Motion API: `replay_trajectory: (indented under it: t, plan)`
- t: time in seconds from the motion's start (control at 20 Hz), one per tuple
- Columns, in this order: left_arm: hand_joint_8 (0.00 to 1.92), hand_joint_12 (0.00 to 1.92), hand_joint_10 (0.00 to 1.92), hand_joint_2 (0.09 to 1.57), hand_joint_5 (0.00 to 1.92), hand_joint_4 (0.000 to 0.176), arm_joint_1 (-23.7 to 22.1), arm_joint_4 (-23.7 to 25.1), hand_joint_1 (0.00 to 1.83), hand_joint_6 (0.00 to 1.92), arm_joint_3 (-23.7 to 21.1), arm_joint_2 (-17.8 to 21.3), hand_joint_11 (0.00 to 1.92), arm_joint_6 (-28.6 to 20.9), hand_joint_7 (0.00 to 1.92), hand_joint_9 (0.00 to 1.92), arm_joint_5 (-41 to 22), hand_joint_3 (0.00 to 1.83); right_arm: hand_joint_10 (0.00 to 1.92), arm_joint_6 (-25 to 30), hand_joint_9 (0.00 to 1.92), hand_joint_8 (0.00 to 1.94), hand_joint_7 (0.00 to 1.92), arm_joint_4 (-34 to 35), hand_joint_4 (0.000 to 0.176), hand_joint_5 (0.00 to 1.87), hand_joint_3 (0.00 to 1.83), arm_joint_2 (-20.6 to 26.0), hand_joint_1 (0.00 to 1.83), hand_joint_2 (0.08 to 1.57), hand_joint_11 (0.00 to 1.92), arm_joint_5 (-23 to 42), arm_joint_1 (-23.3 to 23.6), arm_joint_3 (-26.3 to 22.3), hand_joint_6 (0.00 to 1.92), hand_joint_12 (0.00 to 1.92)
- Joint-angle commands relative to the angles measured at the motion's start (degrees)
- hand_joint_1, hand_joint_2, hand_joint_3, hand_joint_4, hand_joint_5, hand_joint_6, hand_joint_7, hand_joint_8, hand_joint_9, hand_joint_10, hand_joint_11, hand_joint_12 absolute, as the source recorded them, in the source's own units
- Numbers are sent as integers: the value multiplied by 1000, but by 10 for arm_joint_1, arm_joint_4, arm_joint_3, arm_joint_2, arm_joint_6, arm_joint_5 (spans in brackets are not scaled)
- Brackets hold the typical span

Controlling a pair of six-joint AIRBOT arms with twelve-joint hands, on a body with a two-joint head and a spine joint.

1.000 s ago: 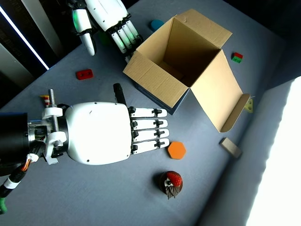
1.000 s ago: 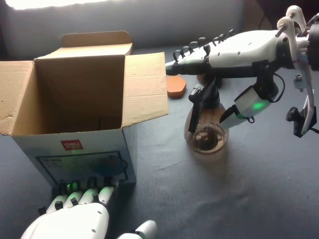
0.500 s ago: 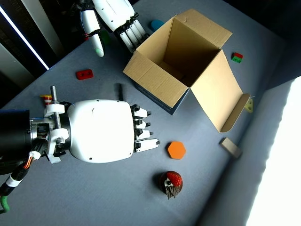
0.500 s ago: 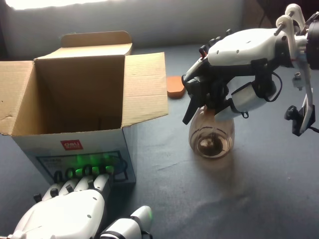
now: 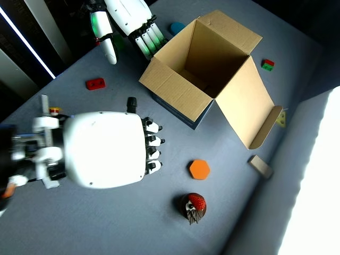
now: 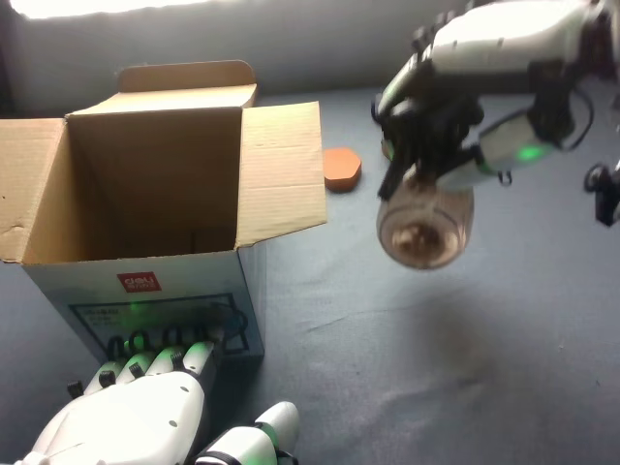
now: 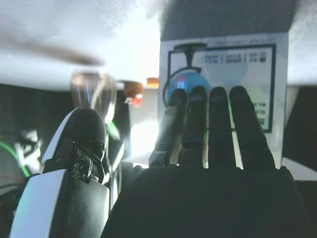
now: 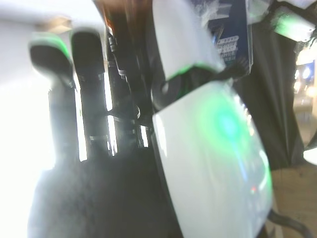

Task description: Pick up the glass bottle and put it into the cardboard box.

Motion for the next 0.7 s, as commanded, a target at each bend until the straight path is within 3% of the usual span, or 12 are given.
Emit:
replay_trajectory:
  t: [0.0,0.4,0.65]
  plan:
    - [8,0,2,1270,56,0,-5,44,0,3,2,2,0,-4,67,5,-33,5,1445,3,812,1145,922,15,0,777,0,8,1361,1172,708,-4,16,-4,1168,1705]
    - [4,0,1,1266,61,0,-10,44,0,4,4,3,0,-15,65,4,-33,2,1445,22,821,1140,920,7,0,772,0,38,1361,1172,716,37,118,-15,1166,1704]
    - [2,0,1,1266,52,0,-8,43,0,0,4,3,0,-23,62,5,-35,1,1440,33,827,1131,919,10,0,773,0,33,1361,1170,729,41,133,-12,1173,1713]
